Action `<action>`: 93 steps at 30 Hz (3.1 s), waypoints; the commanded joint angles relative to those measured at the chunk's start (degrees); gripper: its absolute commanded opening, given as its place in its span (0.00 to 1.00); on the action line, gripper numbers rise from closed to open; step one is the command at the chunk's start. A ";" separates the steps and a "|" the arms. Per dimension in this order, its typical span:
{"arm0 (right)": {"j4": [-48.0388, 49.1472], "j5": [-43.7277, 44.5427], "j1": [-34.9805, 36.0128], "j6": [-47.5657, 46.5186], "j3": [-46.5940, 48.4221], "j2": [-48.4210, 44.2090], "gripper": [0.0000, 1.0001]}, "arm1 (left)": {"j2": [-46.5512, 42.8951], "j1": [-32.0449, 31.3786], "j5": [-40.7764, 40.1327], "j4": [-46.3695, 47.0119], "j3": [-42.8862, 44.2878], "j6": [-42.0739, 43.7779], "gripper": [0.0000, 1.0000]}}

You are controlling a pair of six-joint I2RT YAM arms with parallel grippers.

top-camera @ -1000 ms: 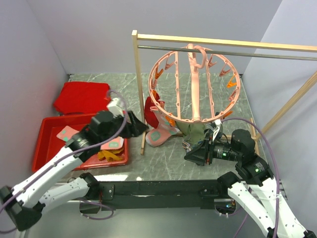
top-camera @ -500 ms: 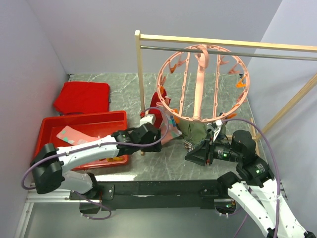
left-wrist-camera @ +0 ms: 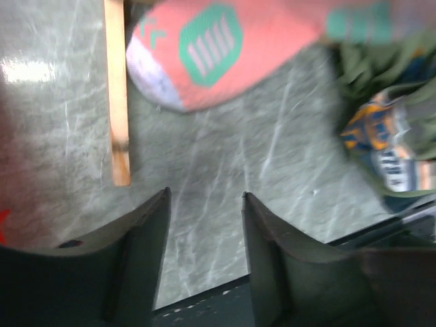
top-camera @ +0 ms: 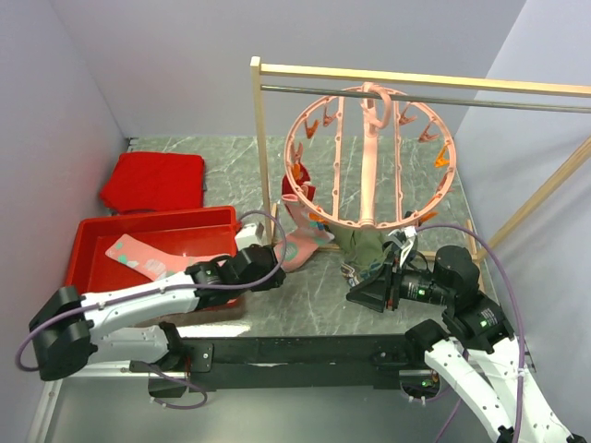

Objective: Remove the socks clipped to the hanger

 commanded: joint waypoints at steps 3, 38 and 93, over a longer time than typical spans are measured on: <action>1.58 0.03 0.28 -0.65 1.37 -0.04 0.40 | -0.22 2.06 -3.06 1.83 0.21 -9.12 0.46; -2.46 0.82 0.28 -4.52 4.18 1.10 0.40 | 23.26 12.09 7.49 2.00 11.65 -17.65 0.49; 8.42 -4.18 0.28 4.44 -1.97 -0.75 0.92 | -3.82 -22.10 17.25 15.02 20.34 14.86 0.01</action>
